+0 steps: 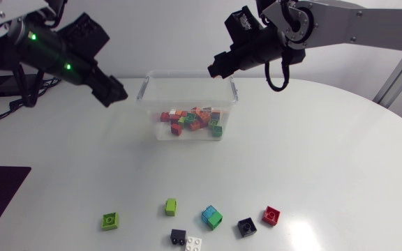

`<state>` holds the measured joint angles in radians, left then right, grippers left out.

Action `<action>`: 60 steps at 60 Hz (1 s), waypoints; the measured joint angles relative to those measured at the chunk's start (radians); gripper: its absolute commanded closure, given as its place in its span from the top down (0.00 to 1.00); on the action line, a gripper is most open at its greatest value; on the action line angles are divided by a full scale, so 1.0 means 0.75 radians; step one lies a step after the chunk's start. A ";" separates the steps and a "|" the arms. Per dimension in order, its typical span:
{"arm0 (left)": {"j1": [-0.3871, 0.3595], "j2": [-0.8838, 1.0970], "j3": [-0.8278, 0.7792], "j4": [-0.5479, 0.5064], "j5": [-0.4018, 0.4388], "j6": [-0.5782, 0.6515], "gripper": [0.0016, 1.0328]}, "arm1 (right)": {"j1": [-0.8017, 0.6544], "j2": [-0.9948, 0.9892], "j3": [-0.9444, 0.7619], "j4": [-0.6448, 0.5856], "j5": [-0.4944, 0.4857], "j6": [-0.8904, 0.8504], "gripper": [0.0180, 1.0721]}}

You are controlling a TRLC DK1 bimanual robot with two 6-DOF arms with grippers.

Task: Place the duplo bricks in the container

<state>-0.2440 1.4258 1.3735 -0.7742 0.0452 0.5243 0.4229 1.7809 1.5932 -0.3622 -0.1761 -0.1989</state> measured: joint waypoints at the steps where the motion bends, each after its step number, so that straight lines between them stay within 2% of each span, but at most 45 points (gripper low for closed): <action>1: 0.000 -0.011 -0.026 -0.002 0.002 0.021 0.85 | 0.001 0.005 0.002 0.001 0.001 0.004 0.31; 8: 0.000 -0.107 -0.221 -0.057 0.004 0.191 0.85 | 0.020 0.069 0.042 0.042 0.033 0.022 0.31; 27: 0.000 -0.197 -0.436 -0.125 -0.008 0.427 0.85 | 0.073 0.228 0.124 0.119 0.116 0.027 0.33; 28: 0.000 -0.207 -0.451 -0.129 -0.016 0.441 0.85 | 0.073 0.237 0.132 0.120 0.124 0.027 0.34; 30: -0.001 -0.221 -0.478 -0.137 -0.034 0.464 0.85 | 0.076 0.250 0.143 0.122 0.137 0.028 0.45; 34: 0.000 -0.247 -0.535 -0.144 -0.066 0.507 0.85 | 0.080 0.262 0.158 0.124 0.164 0.029 0.82; 36: -0.001 -0.259 -0.569 -0.145 -0.080 0.536 0.85 | 0.081 0.264 0.163 0.124 0.174 0.032 0.95; 44: -0.015 -0.278 -0.687 -0.153 -0.118 0.620 0.85 | 0.080 0.247 0.164 0.120 0.197 0.033 0.96; 51: -0.061 -0.278 -0.760 -0.153 -0.123 0.657 0.85 | 0.079 0.127 0.074 0.119 0.196 0.032 0.95; 60: -0.168 -0.275 -0.882 -0.084 -0.123 0.663 0.85 | 0.062 -0.121 -0.103 0.085 0.103 0.015 0.95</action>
<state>-0.3702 1.2198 0.7120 -0.8371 -0.0467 1.0218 0.4690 1.6905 1.5162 -0.2985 -0.0986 -0.1875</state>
